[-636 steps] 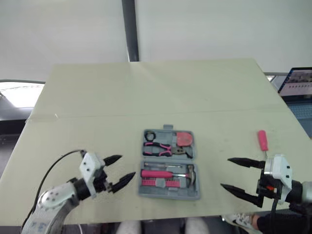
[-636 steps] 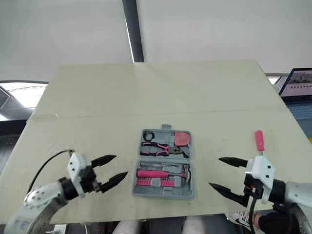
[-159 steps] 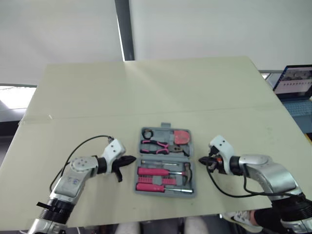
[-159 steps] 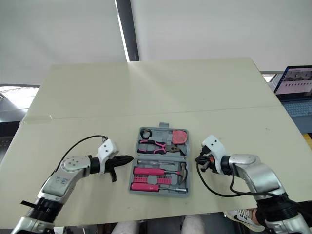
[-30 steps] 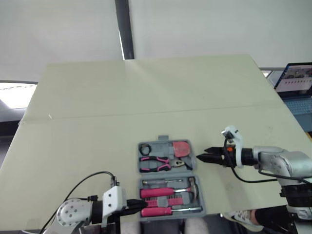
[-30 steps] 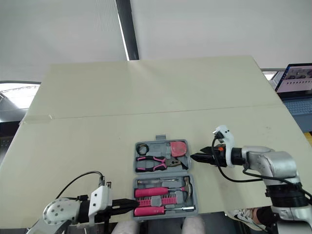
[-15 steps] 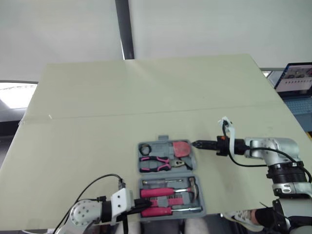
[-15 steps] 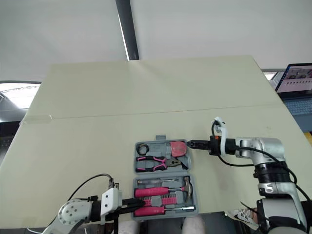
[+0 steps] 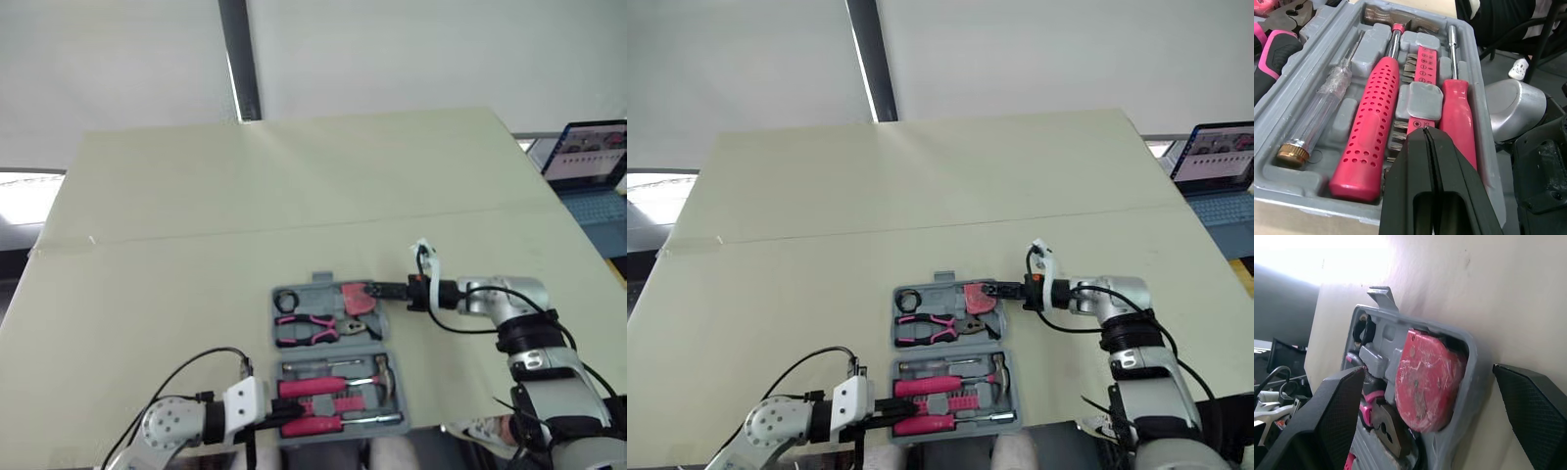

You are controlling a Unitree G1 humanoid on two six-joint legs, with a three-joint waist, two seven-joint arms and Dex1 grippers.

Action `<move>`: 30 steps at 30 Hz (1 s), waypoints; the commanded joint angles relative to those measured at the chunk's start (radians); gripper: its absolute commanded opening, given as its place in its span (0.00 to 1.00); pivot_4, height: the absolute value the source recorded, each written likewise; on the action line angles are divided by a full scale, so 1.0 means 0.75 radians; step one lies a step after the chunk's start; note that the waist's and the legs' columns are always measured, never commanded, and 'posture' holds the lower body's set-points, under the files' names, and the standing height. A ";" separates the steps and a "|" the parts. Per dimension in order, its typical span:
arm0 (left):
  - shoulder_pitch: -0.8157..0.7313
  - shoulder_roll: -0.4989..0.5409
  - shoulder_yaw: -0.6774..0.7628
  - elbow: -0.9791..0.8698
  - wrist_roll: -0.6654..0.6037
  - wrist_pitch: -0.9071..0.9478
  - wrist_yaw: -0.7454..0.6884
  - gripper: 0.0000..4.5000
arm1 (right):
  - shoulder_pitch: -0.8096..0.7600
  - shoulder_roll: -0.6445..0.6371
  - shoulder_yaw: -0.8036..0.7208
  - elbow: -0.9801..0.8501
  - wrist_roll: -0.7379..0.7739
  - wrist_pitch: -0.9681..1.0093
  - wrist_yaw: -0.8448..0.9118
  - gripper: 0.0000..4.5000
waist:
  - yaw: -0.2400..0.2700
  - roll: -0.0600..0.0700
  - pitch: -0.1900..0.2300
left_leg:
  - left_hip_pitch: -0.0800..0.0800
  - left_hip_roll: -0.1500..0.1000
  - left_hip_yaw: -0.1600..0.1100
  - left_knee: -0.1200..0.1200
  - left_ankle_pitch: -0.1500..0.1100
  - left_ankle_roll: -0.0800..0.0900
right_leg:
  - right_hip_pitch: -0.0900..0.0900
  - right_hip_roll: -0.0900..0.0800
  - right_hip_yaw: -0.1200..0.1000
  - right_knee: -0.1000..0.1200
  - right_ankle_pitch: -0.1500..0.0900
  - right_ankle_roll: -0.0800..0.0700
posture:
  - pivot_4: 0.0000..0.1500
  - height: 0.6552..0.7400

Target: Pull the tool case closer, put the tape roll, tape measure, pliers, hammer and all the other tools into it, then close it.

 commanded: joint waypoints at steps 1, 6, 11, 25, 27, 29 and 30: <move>0.003 0.036 0.018 0.006 0.035 0.035 0.028 0.00 | -0.014 0.038 -0.007 0.008 0.003 -0.021 0.043 0.98 | -0.003 0.000 0.000 | 0.000 0.000 0.000 0.000 0.000 0.000 | 0.000 0.000 0.000 0.000 0.000 0.000 | 1.00 0.97; -0.013 0.058 0.023 0.008 0.042 0.043 0.044 0.00 | 0.040 0.019 -0.008 -0.184 0.052 0.045 0.076 0.98 | -0.002 0.001 0.000 | 0.000 0.000 0.000 -0.001 0.000 0.000 | 0.000 0.000 0.000 0.000 0.000 0.000 | 1.00 0.97; -0.032 0.067 0.028 0.016 0.042 0.045 0.060 0.00 | 0.118 -0.028 -0.049 -0.441 0.135 0.149 0.066 0.98 | 0.001 0.002 0.001 | 0.000 0.000 0.000 -0.001 0.000 0.000 | -0.001 0.000 0.000 0.000 0.000 0.000 | 1.00 0.97; 0.242 0.061 0.364 -0.472 -0.189 0.387 0.236 0.00 | 0.539 -0.303 -0.349 -1.410 0.617 0.547 -0.056 0.98 | 0.024 0.000 0.003 | -0.006 0.000 -0.001 0.000 0.000 0.000 | -0.003 0.000 0.000 -0.002 0.000 0.000 | 1.00 0.97; 0.353 0.055 0.476 -0.563 -0.282 0.464 0.249 0.00 | 0.633 -0.361 -0.380 -1.516 0.664 0.566 -0.076 0.98 | 0.032 0.000 0.003 | -0.004 0.000 -0.001 0.000 0.000 0.000 | -0.001 0.000 0.000 -0.003 0.000 0.000 | 1.00 0.97; 0.512 0.055 0.639 -0.659 -0.414 0.516 0.207 0.00 | 0.759 -0.460 -0.438 -1.621 0.685 0.547 -0.059 0.98 | 0.037 -0.003 0.005 | -0.004 0.000 0.000 0.000 -0.001 0.000 | -0.001 0.000 0.001 -0.003 0.000 0.000 | 1.00 0.97; 0.605 0.058 0.732 -0.689 -0.487 0.532 0.159 0.00 | 0.820 -0.498 -0.490 -1.652 0.709 0.541 -0.048 0.98 | 0.040 -0.005 0.006 | -0.005 0.000 0.000 0.000 -0.002 0.001 | -0.003 0.000 0.001 -0.003 0.000 0.000 | 1.00 0.97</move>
